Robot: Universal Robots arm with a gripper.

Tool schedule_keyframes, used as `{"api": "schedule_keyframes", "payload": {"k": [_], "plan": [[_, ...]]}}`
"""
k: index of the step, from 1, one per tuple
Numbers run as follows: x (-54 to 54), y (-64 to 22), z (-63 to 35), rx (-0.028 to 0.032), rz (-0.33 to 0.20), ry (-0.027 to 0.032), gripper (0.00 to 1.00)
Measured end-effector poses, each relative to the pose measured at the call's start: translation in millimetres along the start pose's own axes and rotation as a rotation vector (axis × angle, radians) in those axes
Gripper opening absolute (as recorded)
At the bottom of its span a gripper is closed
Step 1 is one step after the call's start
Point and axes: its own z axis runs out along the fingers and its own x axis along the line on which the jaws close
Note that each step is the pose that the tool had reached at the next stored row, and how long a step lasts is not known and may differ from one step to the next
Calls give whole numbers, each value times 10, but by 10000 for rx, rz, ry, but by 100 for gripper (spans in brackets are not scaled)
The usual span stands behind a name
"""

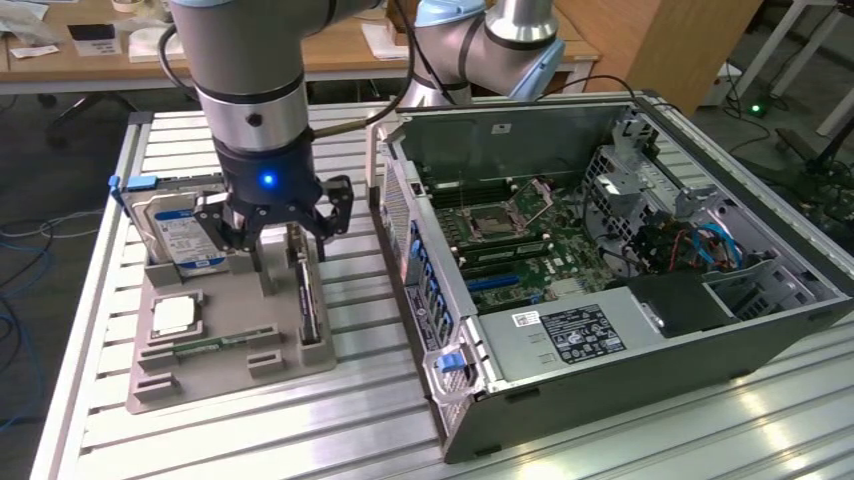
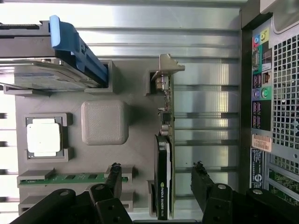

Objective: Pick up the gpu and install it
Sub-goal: 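Pick up the gpu and move the gpu toward the slot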

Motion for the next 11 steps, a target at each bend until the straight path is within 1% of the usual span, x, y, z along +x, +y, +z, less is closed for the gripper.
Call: {"api": "schedule_keyframes", "payload": {"k": [11], "plan": [[1, -5, 37, 0, 0, -1, 71]]}}
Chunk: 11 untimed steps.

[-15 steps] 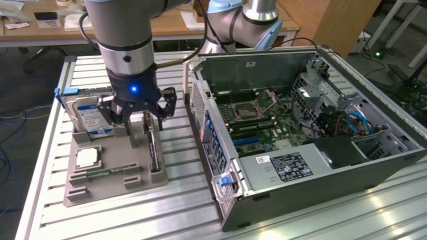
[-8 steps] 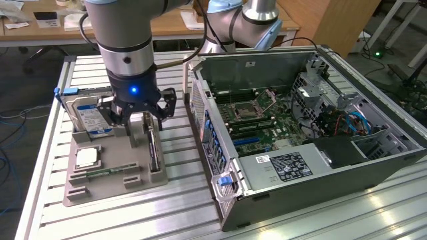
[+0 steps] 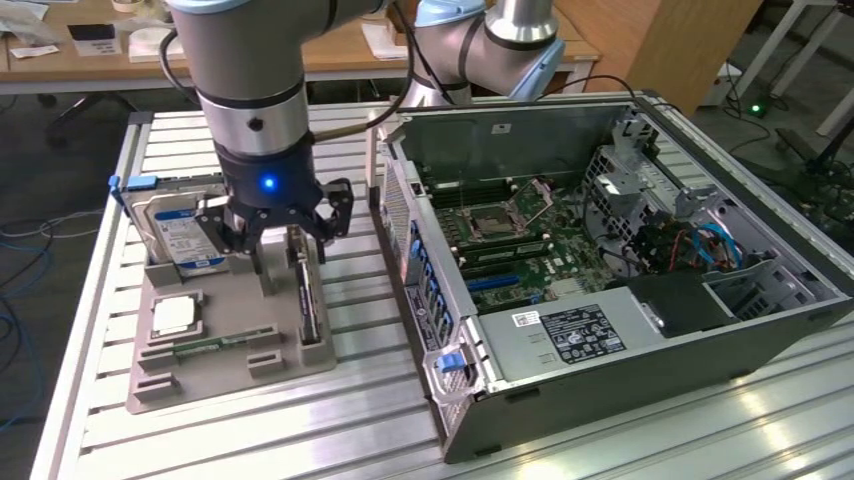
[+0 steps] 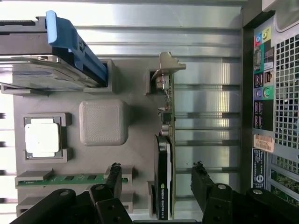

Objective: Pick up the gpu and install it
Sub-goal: 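Pick up the gpu and move the gpu toward the slot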

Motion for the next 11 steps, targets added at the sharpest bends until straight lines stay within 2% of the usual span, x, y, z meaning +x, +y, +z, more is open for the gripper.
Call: {"api": "schedule_keyframes", "payload": {"k": [11], "plan": [[1, -4, 68, 0, 0, 0, 71]]}}
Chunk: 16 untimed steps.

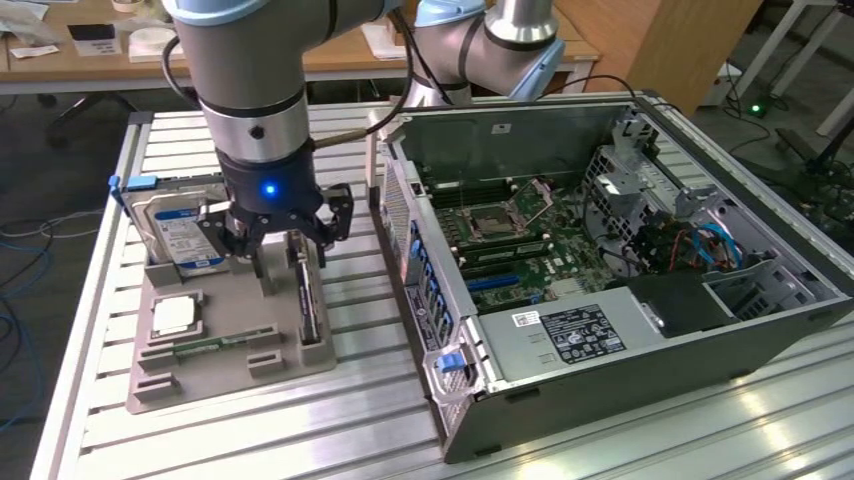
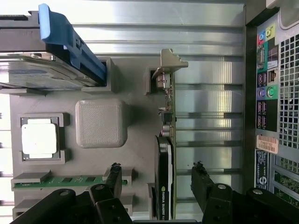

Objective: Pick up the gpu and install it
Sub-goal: 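Pick up the gpu and move the gpu toward the slot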

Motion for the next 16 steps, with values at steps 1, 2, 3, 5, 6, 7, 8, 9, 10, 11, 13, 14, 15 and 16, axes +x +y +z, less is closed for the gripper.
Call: {"api": "schedule_keyframes", "payload": {"k": [1, 2, 3, 5, 6, 7, 8, 9, 10, 11, 13, 14, 15, 16], "plan": [[0, 0, 7, 0, 0, 0, 71], [0, -1, 13, 0, 0, 0, 71], [1, -1, 19, -1, 0, -1, 71], [1, -2, 31, -1, 0, 0, 71], [1, -2, 37, -1, 0, -1, 71], [1, -2, 43, -1, 0, -1, 71], [1, -2, 50, -1, 0, -1, 71], [1, -3, 57, 0, 0, 0, 71], [1, -3, 64, -1, 0, 0, 71], [1, -3, 70, -1, 0, -1, 71], [2, -4, 84, -1, 0, -1, 71], [2, -4, 90, 0, 0, 0, 71], [2, -5, 97, -1, -1, 0, 71], [2, -5, 105, 0, 0, 0, 71]]}}
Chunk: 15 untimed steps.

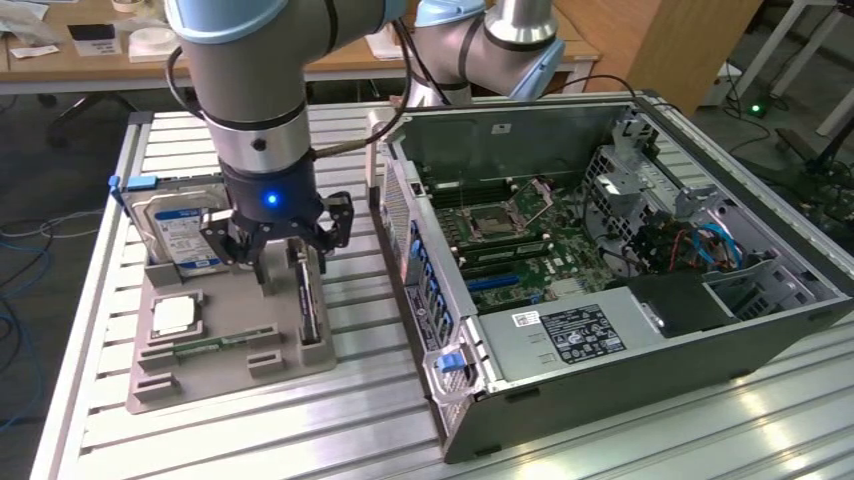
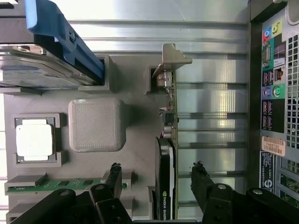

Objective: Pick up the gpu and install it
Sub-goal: 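Pick up the gpu and move the gpu toward the slot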

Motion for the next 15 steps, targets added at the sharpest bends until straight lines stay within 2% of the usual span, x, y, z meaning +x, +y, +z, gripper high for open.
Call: {"api": "schedule_keyframes", "payload": {"k": [15], "plan": [[-21, -8, 168, -1, 0, -2, 71]]}}
